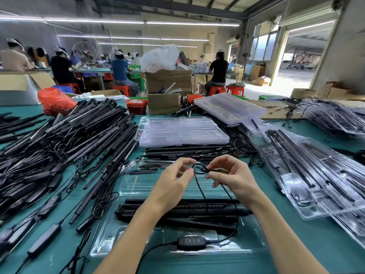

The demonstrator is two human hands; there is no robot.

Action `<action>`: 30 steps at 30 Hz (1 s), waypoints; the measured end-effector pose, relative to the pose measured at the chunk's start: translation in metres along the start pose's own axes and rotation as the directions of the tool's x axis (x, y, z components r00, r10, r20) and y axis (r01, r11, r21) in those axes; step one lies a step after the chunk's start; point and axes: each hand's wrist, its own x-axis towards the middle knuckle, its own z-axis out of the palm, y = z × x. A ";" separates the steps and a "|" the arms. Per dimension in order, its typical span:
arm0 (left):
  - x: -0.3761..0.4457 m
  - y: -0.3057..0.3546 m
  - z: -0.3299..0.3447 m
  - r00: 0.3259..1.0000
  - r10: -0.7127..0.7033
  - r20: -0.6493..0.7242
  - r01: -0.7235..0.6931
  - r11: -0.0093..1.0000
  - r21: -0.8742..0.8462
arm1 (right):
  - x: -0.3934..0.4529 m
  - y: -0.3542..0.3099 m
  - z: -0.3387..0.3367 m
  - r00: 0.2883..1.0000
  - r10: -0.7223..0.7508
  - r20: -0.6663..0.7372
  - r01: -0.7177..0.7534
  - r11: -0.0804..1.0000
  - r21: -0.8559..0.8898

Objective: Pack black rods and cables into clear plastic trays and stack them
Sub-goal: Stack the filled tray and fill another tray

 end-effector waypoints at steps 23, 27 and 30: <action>0.010 -0.032 0.014 0.991 0.001 -0.131 -0.033 0.969 -0.246 | 0.002 0.008 0.001 0.992 0.125 -0.009 -0.125 0.976 -0.176; 0.010 -0.033 0.015 0.993 0.009 -0.114 -0.037 0.969 -0.243 | 0.004 0.008 0.003 0.991 0.133 -0.006 -0.132 0.982 -0.136; 0.010 -0.033 0.017 0.992 0.047 -0.120 -0.069 0.980 -0.188 | 0.006 0.008 0.004 0.985 0.175 0.016 -0.170 0.974 -0.147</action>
